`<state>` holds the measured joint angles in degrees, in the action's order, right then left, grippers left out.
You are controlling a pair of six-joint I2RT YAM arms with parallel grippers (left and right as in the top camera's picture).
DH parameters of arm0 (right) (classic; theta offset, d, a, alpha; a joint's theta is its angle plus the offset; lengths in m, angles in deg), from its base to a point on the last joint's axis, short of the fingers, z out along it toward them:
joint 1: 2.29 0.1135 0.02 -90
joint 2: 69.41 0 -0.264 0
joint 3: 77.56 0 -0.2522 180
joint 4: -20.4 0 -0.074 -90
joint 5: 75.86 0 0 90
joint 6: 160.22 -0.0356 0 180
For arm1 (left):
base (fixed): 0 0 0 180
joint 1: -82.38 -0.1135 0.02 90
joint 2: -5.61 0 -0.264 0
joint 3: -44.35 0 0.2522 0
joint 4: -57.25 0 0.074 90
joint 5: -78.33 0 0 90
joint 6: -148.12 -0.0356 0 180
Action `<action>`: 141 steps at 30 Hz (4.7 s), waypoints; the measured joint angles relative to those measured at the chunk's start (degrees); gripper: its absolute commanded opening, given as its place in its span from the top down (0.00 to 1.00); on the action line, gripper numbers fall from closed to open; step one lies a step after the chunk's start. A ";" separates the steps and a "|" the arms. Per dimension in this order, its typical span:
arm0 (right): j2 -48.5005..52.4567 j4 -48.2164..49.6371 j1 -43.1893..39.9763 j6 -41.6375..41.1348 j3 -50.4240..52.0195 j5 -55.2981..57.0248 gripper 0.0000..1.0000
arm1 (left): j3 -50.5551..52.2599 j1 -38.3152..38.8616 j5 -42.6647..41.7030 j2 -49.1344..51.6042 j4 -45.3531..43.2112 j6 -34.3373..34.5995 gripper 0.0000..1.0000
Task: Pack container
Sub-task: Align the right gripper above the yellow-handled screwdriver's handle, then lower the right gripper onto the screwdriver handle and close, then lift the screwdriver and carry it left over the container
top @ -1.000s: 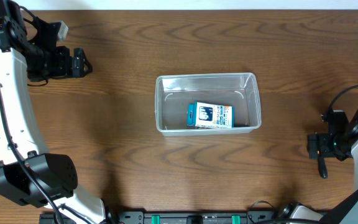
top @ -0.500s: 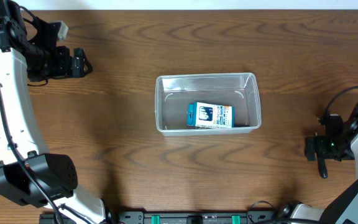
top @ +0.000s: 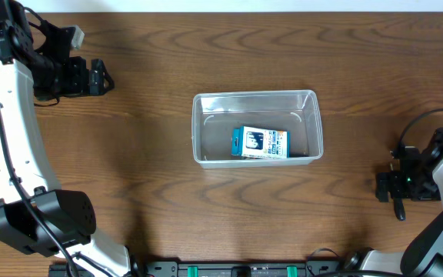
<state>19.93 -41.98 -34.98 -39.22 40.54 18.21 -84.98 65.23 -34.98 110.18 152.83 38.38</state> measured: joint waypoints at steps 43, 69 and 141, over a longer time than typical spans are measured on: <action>4.92 2.43 0.02 0.83 0.00 2.45 0.10 | 0.00 0.00 0.00 0.00 -0.28 0.02 0.02; 4.92 2.40 0.02 1.40 0.00 3.04 0.72 | 0.00 0.00 0.00 0.00 -0.28 0.02 0.02; 16.85 -12.04 57.42 10.60 -44.65 -7.58 0.99 | 0.00 0.00 0.00 0.00 -1.22 0.02 0.02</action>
<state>36.78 -54.03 22.44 -28.62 -4.12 10.63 -84.98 65.23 -34.98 110.18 151.61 38.40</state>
